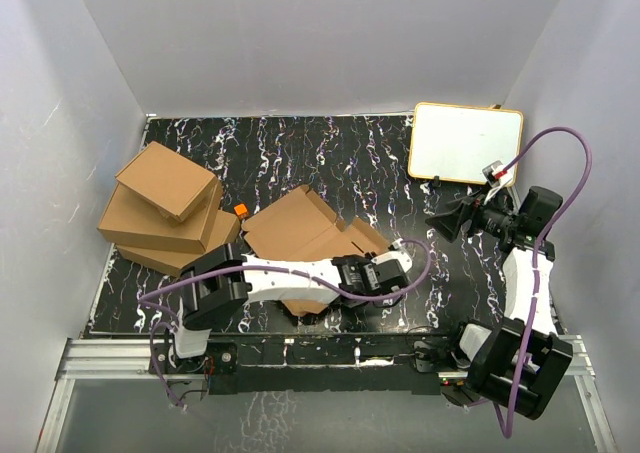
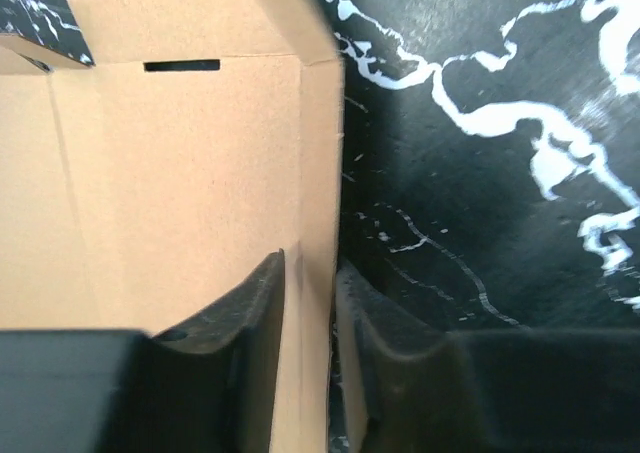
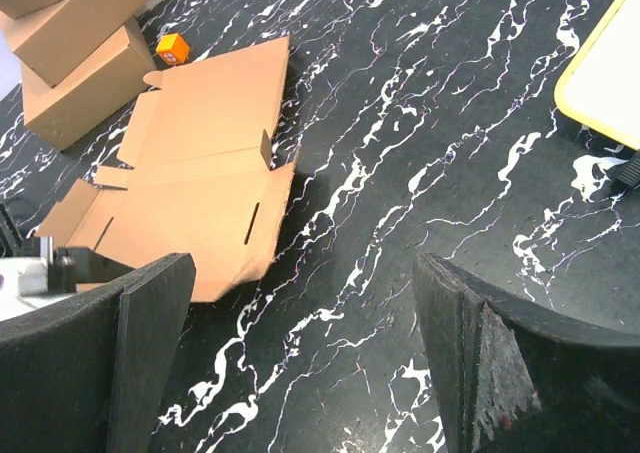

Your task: Fold the paper box

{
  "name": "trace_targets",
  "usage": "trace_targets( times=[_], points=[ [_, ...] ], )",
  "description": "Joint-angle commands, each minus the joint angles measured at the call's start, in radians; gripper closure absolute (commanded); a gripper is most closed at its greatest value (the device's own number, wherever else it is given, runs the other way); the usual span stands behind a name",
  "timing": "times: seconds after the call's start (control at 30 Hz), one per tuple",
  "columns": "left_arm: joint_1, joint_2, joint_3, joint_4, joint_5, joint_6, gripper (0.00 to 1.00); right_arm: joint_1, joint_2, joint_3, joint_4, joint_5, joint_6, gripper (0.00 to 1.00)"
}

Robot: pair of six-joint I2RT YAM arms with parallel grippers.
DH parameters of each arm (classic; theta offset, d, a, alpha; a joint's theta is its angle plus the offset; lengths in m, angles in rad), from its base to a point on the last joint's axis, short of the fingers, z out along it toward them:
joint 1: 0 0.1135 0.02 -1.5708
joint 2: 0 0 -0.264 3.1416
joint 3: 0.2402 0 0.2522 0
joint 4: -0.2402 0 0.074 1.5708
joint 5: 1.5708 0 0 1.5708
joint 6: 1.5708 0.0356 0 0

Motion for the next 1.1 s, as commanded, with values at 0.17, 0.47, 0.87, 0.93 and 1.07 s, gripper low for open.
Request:
trace_targets(
  times=[0.17, 0.47, 0.87, 0.93, 1.07],
  points=[
    [-0.004, -0.308, -0.134, 0.166, 0.088, -0.232, 0.36, -0.005, 0.009, 0.0, 0.058, -0.022, -0.043, 0.02],
    [0.025, -0.817, -0.516, 0.264, 0.106, -0.627, 0.2, 0.005, 0.04, -0.012, 0.059, -0.102, -0.066, 0.0],
    [0.046, -1.517, -0.941, 0.112, -0.061, -1.128, 0.21, 0.328, 0.199, 0.088, -0.075, 0.175, -0.199, 0.01],
    [0.046, -1.501, -0.916, 0.051, -0.077, -1.132, 0.21, 0.387, 0.279, 0.135, -0.119, 0.227, -0.219, 0.01],
    [0.047, -1.322, -0.8, -0.094, -0.106, -1.098, 0.18, 0.496, 0.438, 0.231, -0.18, 0.337, -0.221, 0.02]
  ],
)
